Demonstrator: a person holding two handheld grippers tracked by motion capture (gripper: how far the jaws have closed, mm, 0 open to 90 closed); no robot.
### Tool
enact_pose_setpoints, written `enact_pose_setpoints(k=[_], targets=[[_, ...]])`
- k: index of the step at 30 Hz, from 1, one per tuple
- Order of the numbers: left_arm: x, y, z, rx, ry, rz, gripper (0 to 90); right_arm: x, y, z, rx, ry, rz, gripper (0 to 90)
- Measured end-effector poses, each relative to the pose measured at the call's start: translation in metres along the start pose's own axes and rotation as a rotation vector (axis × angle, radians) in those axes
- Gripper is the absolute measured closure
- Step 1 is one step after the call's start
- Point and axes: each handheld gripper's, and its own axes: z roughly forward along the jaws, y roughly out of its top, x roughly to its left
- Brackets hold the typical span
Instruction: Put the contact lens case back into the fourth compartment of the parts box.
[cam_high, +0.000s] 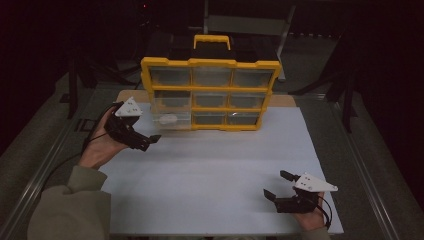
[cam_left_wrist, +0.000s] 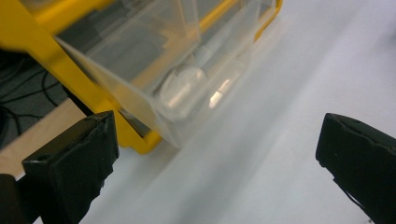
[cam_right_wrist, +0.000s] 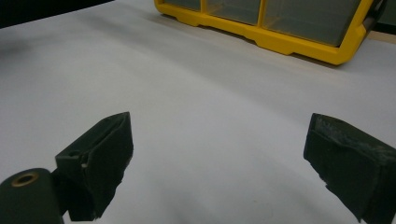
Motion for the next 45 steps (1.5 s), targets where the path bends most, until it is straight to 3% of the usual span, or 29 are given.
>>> enact_pose_setpoints(k=[11,16,19,24,34,37,45], targets=[[-0.027,-0.056,0.015,-0.039,0.021,-0.039,0.2,0.0,0.0,0.0,-0.004,-0.003,-0.002,7.7],[-0.037,-0.077,0.014,-0.108,0.026,-0.08,0.2,0.0,0.001,-0.001,-0.005,-0.007,-0.001,7.8],[-0.045,-0.09,0.015,-0.131,0.051,-0.08,0.2,0.0,0.001,-0.001,-0.009,-0.008,0.002,7.7],[-0.052,-0.11,0.014,-0.155,0.053,-0.109,0.2,0.001,0.001,-0.001,-0.014,-0.005,-0.008,7.8],[-0.064,-0.129,0.004,-0.21,0.072,-0.12,0.2,0.002,0.001,0.0,-0.019,-0.01,-0.007,7.8],[-0.067,-0.136,-0.001,-0.238,0.086,-0.14,0.1,0.003,0.001,0.001,-0.022,-0.01,-0.012,7.8],[-0.068,-0.144,-0.005,-0.253,0.093,-0.166,0.1,0.003,-0.001,0.002,-0.023,-0.01,-0.019,7.7]])
